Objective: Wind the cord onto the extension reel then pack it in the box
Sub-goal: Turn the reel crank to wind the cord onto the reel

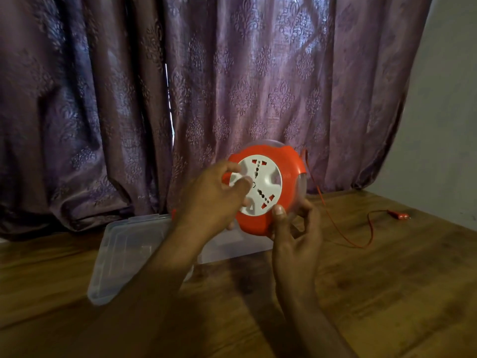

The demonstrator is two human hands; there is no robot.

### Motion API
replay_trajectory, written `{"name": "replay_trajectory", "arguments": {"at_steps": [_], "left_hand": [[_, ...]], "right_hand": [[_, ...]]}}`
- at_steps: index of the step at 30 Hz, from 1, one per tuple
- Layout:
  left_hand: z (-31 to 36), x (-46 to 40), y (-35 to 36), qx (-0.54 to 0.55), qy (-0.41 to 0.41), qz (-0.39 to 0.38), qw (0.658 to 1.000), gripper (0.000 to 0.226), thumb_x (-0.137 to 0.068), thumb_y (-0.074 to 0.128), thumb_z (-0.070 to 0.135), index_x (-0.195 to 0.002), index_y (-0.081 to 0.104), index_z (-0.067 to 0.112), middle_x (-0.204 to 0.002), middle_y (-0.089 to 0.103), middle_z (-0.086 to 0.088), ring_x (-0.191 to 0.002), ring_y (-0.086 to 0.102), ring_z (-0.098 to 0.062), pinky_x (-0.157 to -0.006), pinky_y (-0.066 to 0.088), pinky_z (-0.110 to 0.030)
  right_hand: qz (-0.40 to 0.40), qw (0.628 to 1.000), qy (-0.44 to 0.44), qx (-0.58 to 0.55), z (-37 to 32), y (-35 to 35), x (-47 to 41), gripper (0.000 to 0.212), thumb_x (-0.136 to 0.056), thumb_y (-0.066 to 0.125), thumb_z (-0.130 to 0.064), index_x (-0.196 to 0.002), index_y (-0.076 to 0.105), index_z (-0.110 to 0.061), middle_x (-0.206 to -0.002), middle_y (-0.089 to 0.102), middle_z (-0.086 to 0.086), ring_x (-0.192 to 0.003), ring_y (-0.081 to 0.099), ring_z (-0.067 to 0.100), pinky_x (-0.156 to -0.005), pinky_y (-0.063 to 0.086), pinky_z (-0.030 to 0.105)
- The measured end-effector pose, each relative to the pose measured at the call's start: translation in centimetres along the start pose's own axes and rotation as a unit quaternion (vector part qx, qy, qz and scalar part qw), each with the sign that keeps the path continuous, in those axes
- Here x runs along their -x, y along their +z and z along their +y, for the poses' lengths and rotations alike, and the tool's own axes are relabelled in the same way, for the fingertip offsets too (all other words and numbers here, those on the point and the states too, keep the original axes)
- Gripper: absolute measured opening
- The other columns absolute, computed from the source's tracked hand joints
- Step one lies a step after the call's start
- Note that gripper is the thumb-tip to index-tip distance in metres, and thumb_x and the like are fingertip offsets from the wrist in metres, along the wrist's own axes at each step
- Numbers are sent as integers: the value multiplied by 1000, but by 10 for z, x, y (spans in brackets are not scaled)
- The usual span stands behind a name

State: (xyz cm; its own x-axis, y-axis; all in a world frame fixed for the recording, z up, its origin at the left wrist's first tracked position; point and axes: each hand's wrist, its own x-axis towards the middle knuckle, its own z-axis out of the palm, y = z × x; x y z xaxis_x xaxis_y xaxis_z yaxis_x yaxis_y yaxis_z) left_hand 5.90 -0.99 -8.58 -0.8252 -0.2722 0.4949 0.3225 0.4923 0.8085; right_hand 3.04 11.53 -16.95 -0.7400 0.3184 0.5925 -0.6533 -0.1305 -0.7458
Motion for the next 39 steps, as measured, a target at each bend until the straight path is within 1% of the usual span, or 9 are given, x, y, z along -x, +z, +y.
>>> {"name": "replay_trajectory", "arguments": {"at_steps": [3, 11, 18, 21, 25, 30, 33, 35, 39], "left_hand": [[0, 4, 8, -1, -46, -40, 998, 49, -85, 58, 50, -130, 47, 34, -79, 73, 2, -36, 59, -15, -37, 38, -20], [-7, 4, 9, 25, -67, 24, 997, 54, -78, 61, 57, -125, 53, 31, -89, 72, -4, -39, 63, -19, -38, 38, -20], [-8, 10, 7, -223, 84, 47, 970, 63, -80, 64, 48, -138, 40, 45, -105, 71, -6, -98, 65, -30, -85, 51, -36], [-9, 14, 12, -316, 197, 27, 928, 64, -89, 57, 32, -145, 29, 45, -123, 63, -5, -109, 60, -28, -90, 49, -40], [-16, 9, 8, -312, 212, -1, 926, 62, -92, 55, 27, -146, 29, 43, -131, 57, -2, -116, 56, -23, -92, 48, -42], [-9, 10, 6, -206, 182, 33, 961, 63, -85, 62, 30, -139, 34, 46, -120, 65, 6, -106, 62, -17, -87, 51, -37], [-5, 8, 3, -164, 119, 100, 974, 44, -85, 59, 43, -126, 45, 42, -94, 73, 8, -88, 69, -21, -78, 56, -39], [-2, 6, 3, -114, 50, 51, 991, 35, -85, 56, 52, -117, 51, 40, -78, 73, 6, -66, 70, -22, -68, 56, -37], [2, 6, 9, 79, -67, -12, 995, 38, -87, 60, 48, -120, 52, 31, -75, 74, -2, -36, 57, -16, -41, 43, -24]], "right_hand": [[-14, 998, -51, 26, -5, 1, 4, 30, -87, 66, -46, -116, 59, -42, -116, 67, -9, -103, 69, 7, -74, 59, 23], [-68, 989, -105, 75, -4, 4, 10, 35, -91, 66, -28, -123, 57, -18, -118, 67, 7, -97, 71, 14, -73, 61, 28], [-35, 997, -67, 25, -2, 5, 10, 39, -88, 67, -41, -120, 58, -21, -108, 69, -7, -92, 72, 7, -70, 56, 17], [-15, 999, -46, 15, 1, 5, 7, 36, -88, 67, -40, -118, 59, -21, -107, 69, -16, -95, 71, 2, -73, 63, 32], [-14, 999, -23, 20, 3, 5, 6, 32, -89, 68, -36, -119, 59, -25, -110, 68, -15, -105, 69, 9, -79, 63, 51], [5, 1000, -1, 2, 3, 3, 0, 37, -87, 68, -44, -118, 61, -26, -112, 69, -10, -106, 69, 15, -81, 61, 55], [12, 999, -21, 20, -1, 2, 0, 39, -86, 65, -49, -119, 60, -29, -114, 67, -13, -104, 68, 5, -77, 62, 32], [12, 999, -41, 25, -4, 2, 1, 38, -87, 65, -46, -120, 60, -28, -113, 67, -13, -100, 68, 1, -73, 58, 20], [-16, 996, -71, 51, -3, 2, 6, 35, -90, 68, -35, -121, 57, -24, -112, 67, 0, -99, 69, 14, -76, 59, 29]]}}
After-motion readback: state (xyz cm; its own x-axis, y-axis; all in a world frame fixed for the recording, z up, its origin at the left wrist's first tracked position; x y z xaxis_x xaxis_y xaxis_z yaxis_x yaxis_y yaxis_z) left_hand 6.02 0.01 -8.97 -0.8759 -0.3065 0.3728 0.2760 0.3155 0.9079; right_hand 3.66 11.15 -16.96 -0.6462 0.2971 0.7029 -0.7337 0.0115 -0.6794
